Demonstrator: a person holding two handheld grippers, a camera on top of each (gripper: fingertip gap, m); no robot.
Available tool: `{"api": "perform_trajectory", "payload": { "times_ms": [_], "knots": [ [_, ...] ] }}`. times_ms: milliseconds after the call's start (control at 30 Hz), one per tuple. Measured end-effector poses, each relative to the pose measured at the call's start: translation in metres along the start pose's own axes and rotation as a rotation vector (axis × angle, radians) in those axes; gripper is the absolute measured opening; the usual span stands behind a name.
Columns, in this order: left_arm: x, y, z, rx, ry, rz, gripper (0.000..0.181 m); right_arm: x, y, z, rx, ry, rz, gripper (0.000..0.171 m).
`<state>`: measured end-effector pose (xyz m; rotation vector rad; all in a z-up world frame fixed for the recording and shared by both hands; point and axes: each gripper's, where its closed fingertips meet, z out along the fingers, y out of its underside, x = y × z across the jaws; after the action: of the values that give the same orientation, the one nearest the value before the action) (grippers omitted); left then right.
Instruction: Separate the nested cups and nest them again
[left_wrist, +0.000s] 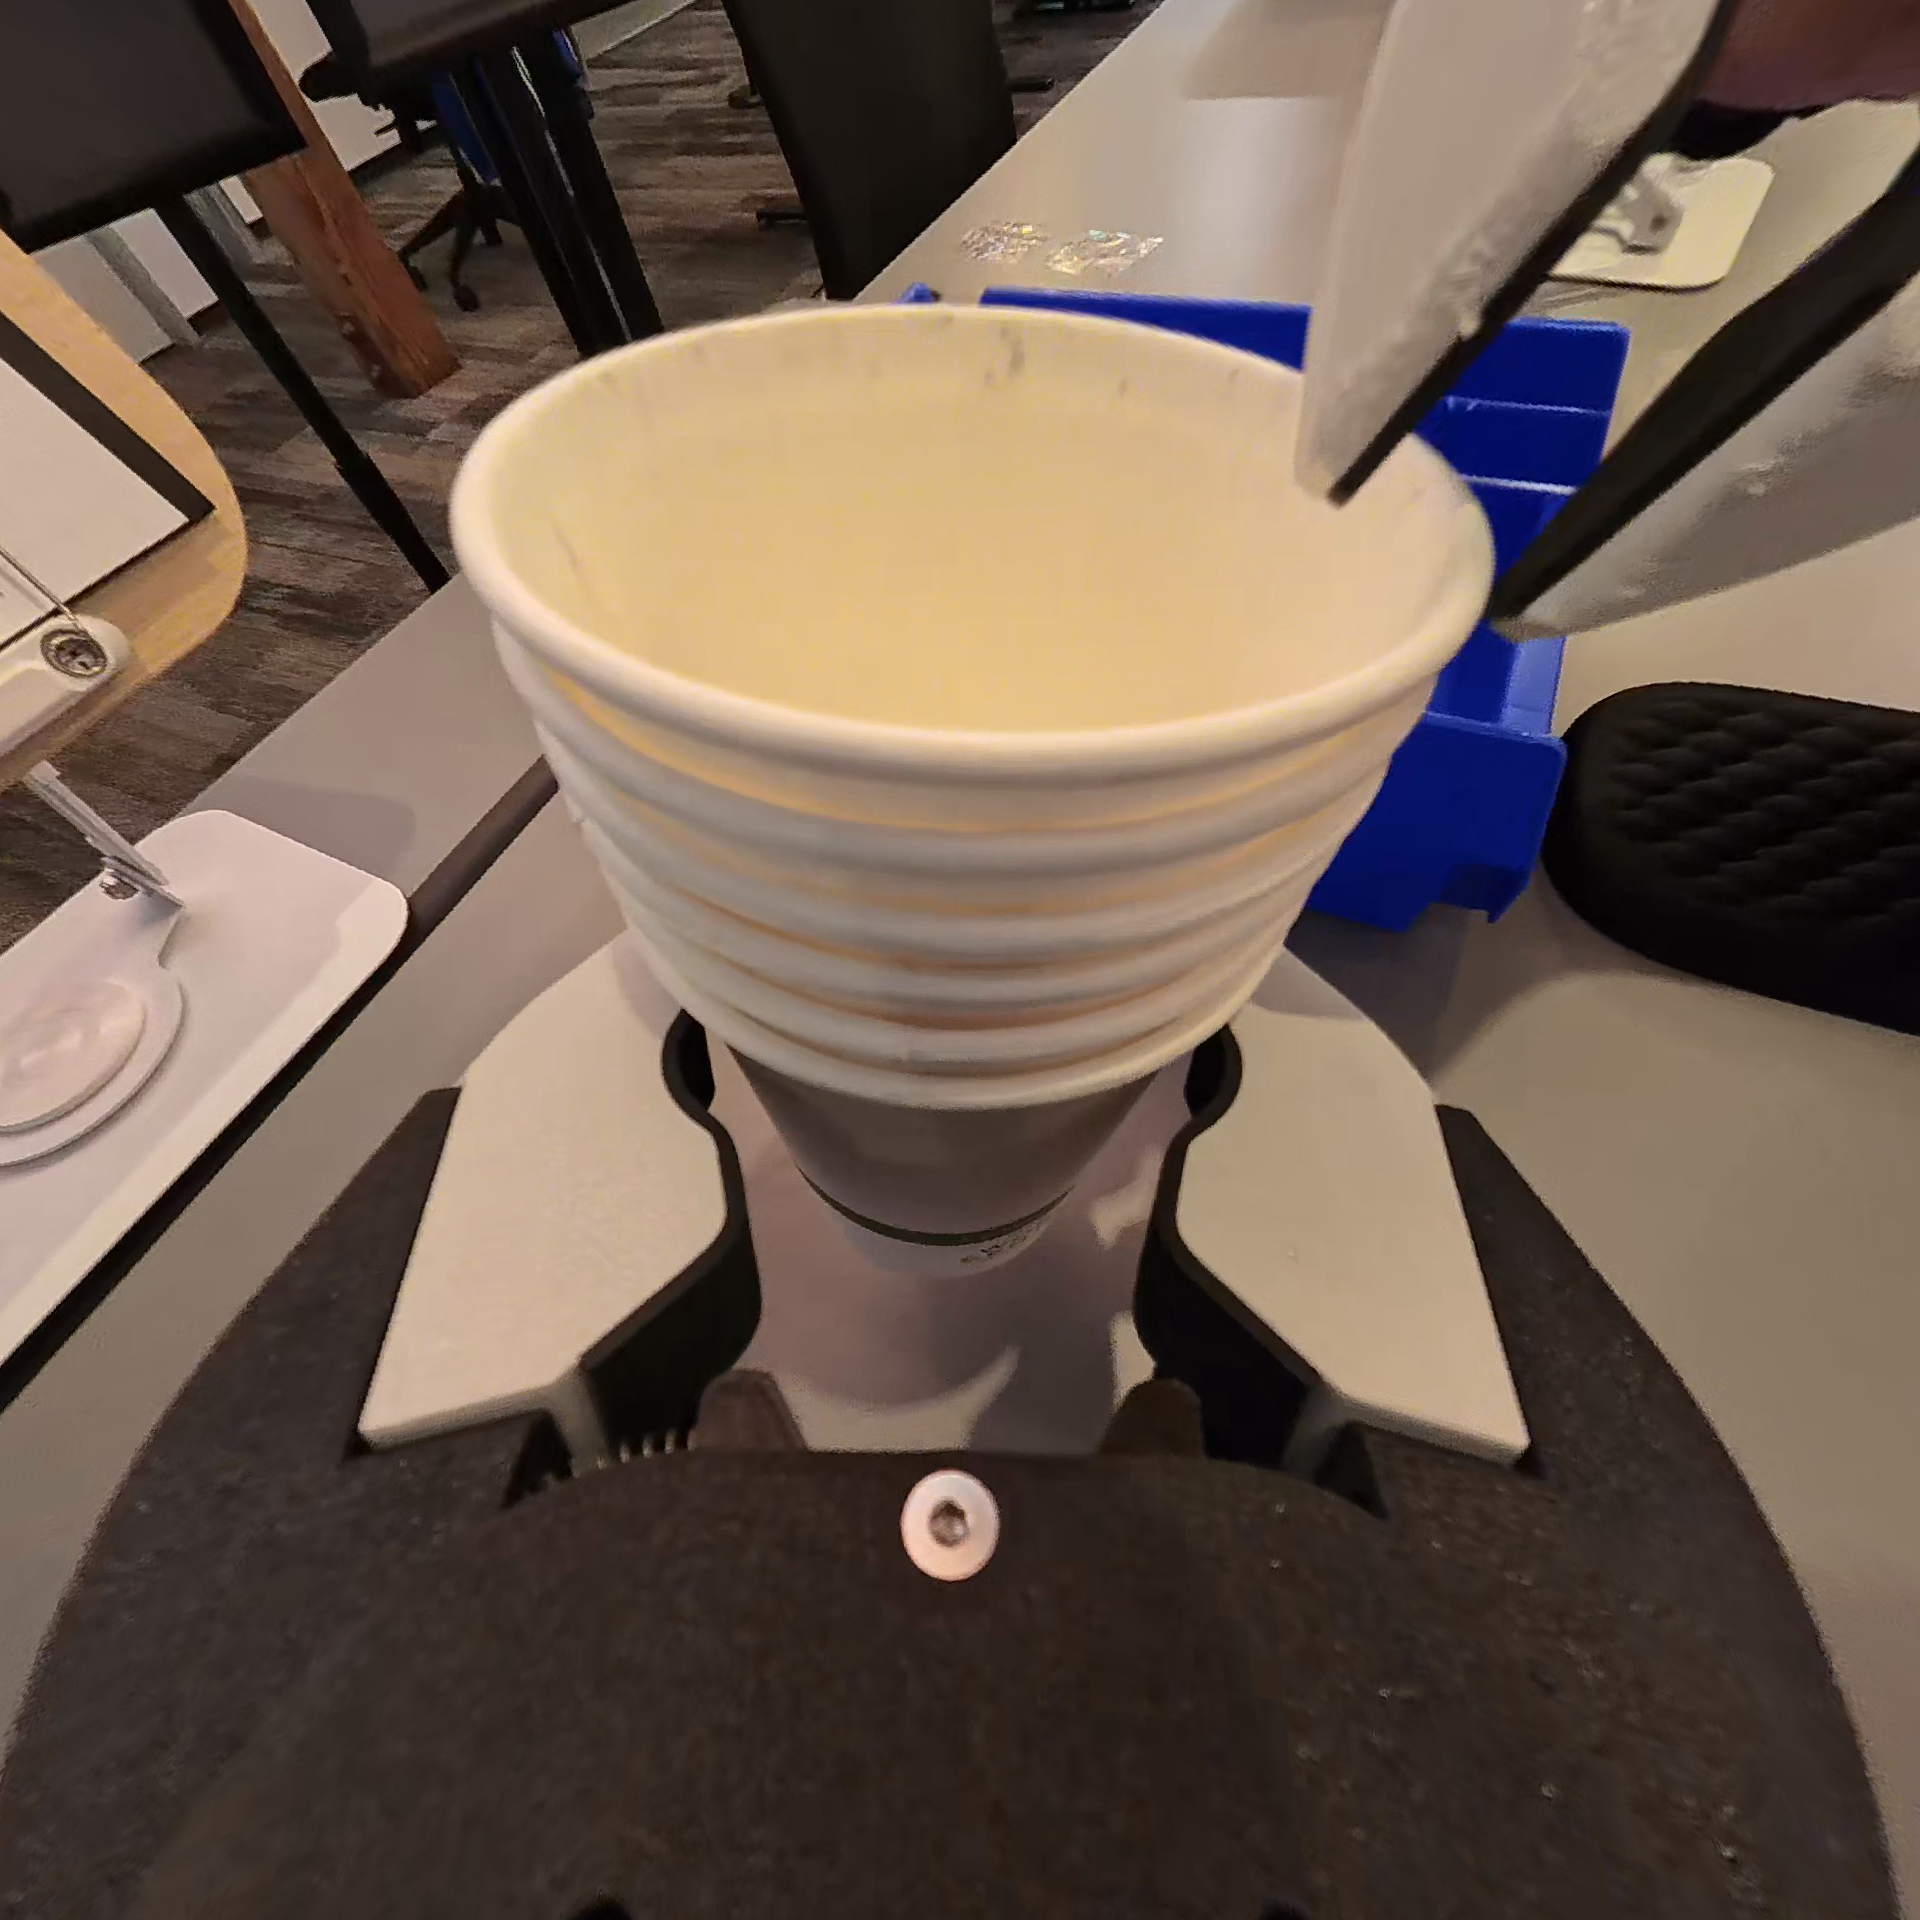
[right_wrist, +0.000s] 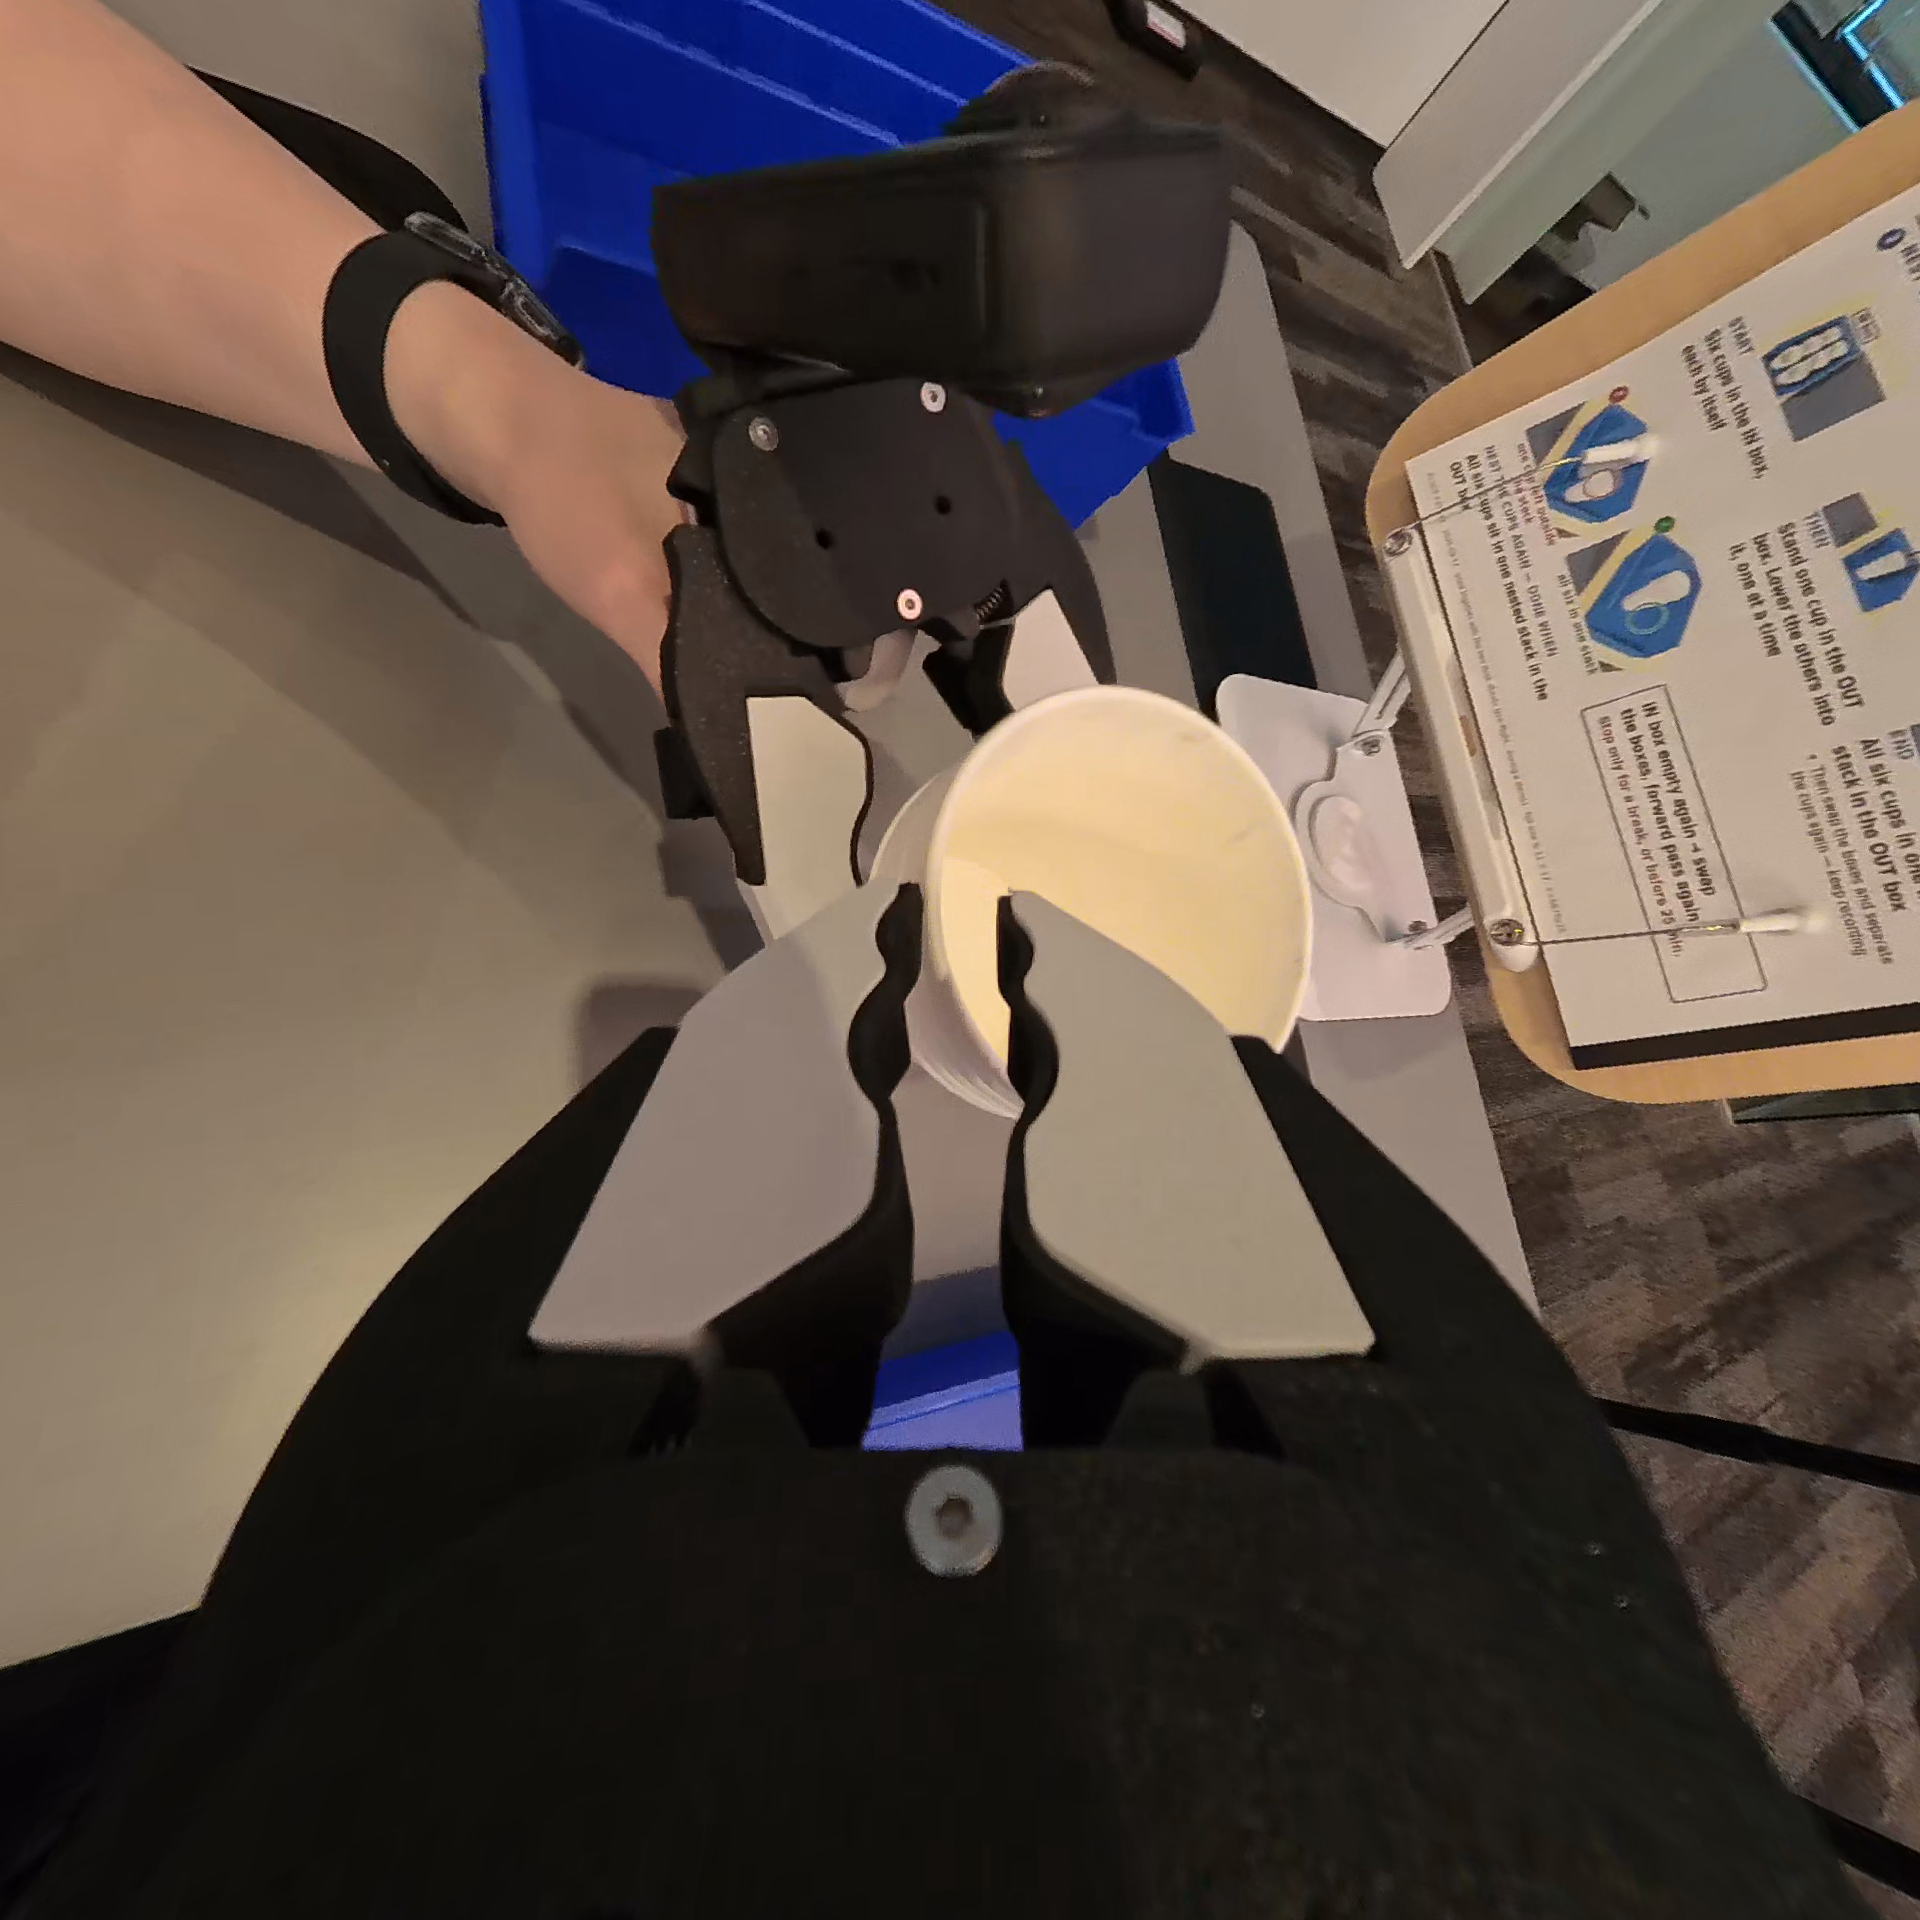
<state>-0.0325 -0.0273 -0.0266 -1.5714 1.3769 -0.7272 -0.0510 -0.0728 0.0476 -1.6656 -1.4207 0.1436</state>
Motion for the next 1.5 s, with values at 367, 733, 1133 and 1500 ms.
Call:
{"api": "perform_trajectory", "payload": {
  "times_ms": [367, 733, 1133, 1500],
  "knots": [
    [0.006, 0.003, 0.004, -0.022, 0.014, 0.014, 0.091, -0.011, 0.007, 0.003, -0.027, -0.087, 0.025, 0.003],
    [0.004, 0.007, 0.005, -0.022, 0.034, -0.026, 0.091, -0.002, 0.0, -0.001, 0.064, -0.099, 0.09, 0.003],
    [-0.006, 0.023, 0.011, -0.07, 0.015, -0.048, 0.091, 0.043, -0.027, -0.069, 0.356, 0.165, 0.127, 0.003],
    [-0.022, 0.019, 0.001, -0.041, -0.001, -0.115, 0.091, 0.117, 0.088, -0.141, 0.098, 0.592, 0.381, 0.003]
  ]
}}
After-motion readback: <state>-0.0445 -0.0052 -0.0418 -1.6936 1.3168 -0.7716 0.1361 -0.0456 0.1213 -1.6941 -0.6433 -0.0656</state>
